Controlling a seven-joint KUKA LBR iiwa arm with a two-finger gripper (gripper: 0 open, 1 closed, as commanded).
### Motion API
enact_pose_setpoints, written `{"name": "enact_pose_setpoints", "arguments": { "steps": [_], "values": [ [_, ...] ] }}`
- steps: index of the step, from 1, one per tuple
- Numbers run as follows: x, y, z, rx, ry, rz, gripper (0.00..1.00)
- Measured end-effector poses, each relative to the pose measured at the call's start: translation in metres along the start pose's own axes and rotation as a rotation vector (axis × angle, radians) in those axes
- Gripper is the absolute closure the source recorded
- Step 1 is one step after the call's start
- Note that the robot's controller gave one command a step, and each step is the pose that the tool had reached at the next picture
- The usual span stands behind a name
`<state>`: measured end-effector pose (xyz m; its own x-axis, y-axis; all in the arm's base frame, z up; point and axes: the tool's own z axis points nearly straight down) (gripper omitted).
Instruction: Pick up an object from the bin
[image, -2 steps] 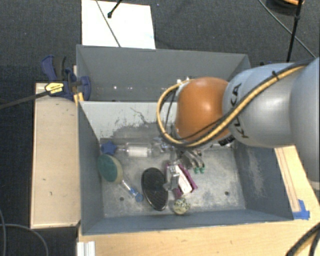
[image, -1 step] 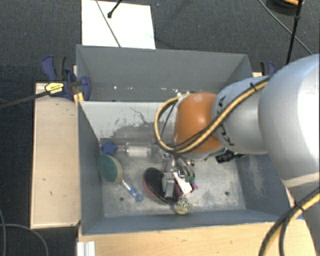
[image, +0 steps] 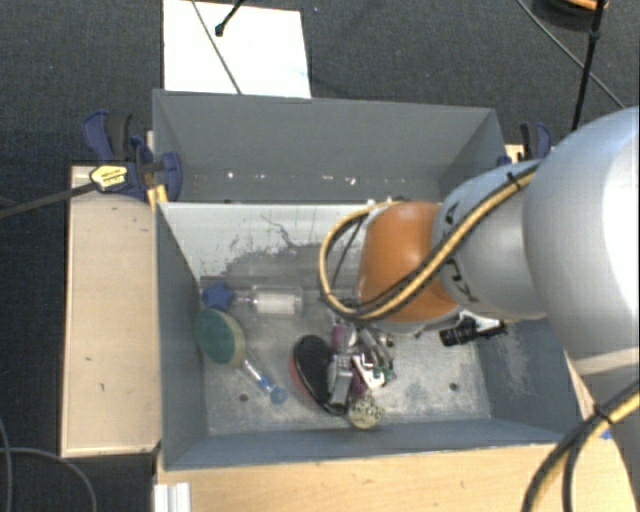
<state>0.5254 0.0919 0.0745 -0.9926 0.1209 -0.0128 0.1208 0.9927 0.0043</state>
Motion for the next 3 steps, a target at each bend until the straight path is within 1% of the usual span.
{"name": "enact_pose_setpoints", "arguments": {
  "steps": [1, 2, 3],
  "values": [
    [-0.015, -0.014, 0.003, 0.001, 0.005, -0.359, 0.00],
    [0.001, 0.002, 0.002, -0.002, 0.005, -0.852, 0.00],
    [0.002, 0.000, 0.004, -0.002, 0.009, -0.845, 1.00]
  ]
}}
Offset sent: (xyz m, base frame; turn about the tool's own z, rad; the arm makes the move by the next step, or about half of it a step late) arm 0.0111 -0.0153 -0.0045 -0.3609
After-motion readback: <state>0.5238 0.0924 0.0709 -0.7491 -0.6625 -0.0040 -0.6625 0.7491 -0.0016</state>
